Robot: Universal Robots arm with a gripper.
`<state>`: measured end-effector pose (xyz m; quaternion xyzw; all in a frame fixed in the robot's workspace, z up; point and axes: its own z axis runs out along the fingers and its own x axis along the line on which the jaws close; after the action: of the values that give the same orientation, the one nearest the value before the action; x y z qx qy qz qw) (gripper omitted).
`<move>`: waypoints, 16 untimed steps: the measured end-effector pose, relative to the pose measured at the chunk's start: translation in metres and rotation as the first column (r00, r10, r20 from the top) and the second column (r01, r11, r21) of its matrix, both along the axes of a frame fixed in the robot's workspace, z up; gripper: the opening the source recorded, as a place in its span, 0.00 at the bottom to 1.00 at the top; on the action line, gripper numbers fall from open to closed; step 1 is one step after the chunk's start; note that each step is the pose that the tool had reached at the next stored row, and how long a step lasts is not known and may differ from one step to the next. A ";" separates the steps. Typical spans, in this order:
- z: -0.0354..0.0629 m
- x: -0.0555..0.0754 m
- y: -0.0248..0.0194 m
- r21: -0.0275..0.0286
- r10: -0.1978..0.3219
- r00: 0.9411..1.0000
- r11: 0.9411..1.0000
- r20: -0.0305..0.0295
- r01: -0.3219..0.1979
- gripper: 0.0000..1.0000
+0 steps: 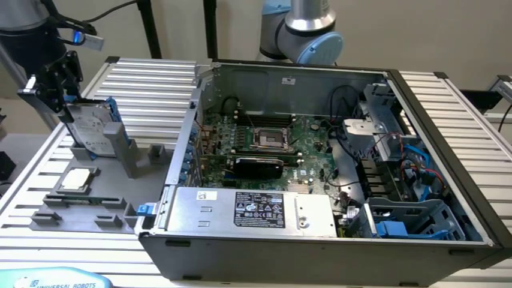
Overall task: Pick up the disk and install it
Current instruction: 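Pick up the disk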
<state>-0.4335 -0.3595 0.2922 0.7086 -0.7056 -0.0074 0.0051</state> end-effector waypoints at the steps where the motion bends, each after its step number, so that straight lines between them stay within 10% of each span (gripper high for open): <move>1: -0.0009 0.000 0.0000 0.000 0.000 1.000 1.000 0.000 0.000 0.54; 16: -0.0035 -0.002 0.0046 0.000 0.001 1.000 1.000 0.001 -0.001 0.54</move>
<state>-0.4356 -0.3550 0.2887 0.7088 -0.7053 -0.0070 0.0048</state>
